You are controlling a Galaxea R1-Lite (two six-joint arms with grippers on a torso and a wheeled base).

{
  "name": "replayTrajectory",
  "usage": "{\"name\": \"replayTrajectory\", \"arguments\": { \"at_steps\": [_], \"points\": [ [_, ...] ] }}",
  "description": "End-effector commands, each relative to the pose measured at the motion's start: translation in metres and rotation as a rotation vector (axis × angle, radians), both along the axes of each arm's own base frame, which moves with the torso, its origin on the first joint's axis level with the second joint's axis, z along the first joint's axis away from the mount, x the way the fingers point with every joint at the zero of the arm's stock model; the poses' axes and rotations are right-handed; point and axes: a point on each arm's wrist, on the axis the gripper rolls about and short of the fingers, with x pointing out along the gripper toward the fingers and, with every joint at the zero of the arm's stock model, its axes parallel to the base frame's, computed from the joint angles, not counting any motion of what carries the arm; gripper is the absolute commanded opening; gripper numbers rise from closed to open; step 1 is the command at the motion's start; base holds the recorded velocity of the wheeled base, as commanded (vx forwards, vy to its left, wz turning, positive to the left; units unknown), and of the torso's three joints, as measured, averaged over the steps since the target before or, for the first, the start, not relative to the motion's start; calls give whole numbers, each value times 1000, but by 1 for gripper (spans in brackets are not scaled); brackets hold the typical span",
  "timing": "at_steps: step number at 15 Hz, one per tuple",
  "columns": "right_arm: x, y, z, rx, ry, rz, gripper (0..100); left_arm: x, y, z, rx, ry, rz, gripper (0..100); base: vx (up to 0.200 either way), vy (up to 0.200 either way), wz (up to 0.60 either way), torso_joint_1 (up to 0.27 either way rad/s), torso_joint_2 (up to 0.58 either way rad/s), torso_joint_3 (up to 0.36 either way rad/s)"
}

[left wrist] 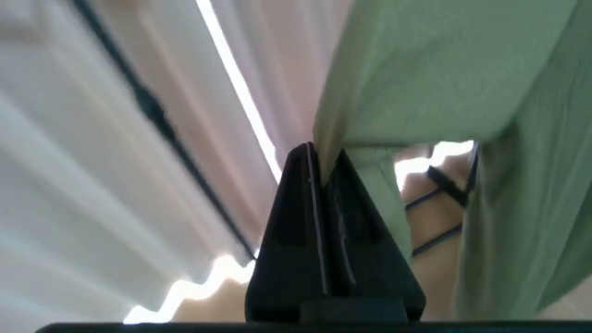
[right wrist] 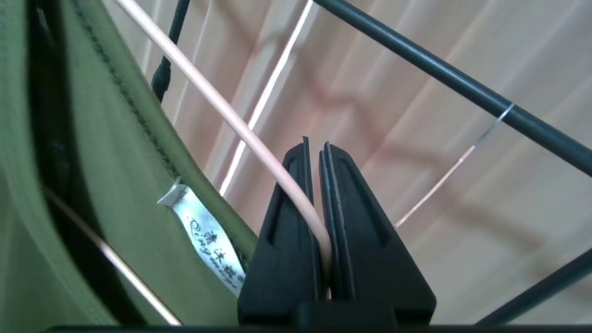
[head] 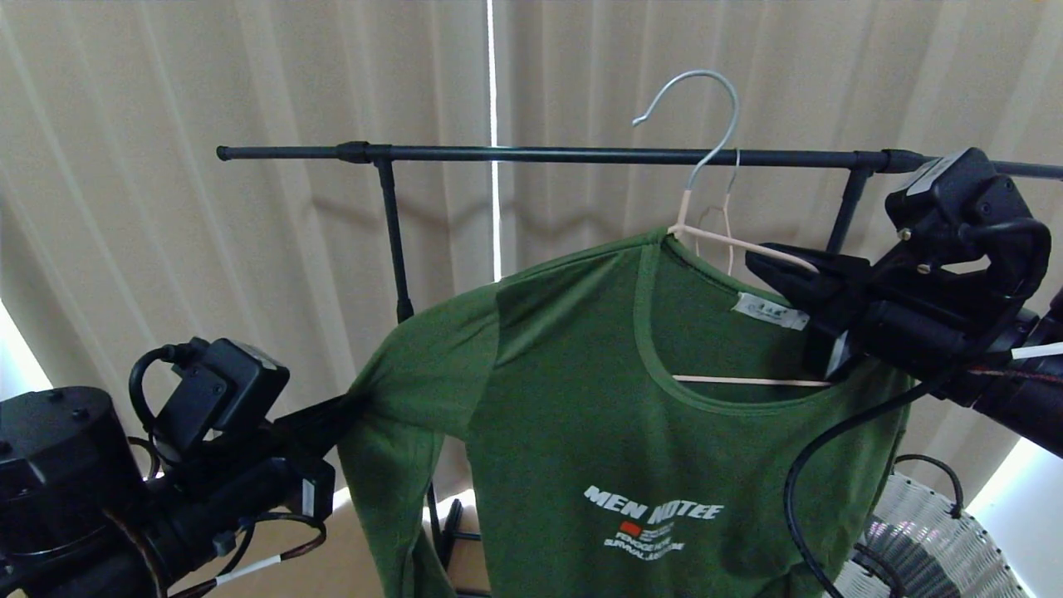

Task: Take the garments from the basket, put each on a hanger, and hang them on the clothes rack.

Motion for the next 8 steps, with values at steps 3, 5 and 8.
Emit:
{"name": "replayTrajectory", "arguments": {
  "at_steps": [3,5,8],
  "points": [
    [1,-1,0,-1,-1,-8,0,3,21,-8,14,32,103,0,0,0,0,0,0,0],
    [2,-1,1,-2,-2,-15,0,6,32,-11,35,39,161,0,0,0,0,0,0,0],
    [4,-2,1,-4,2,-19,0,8,37,-14,64,46,178,0,0,0,0,0,0,0]
  ]
}}
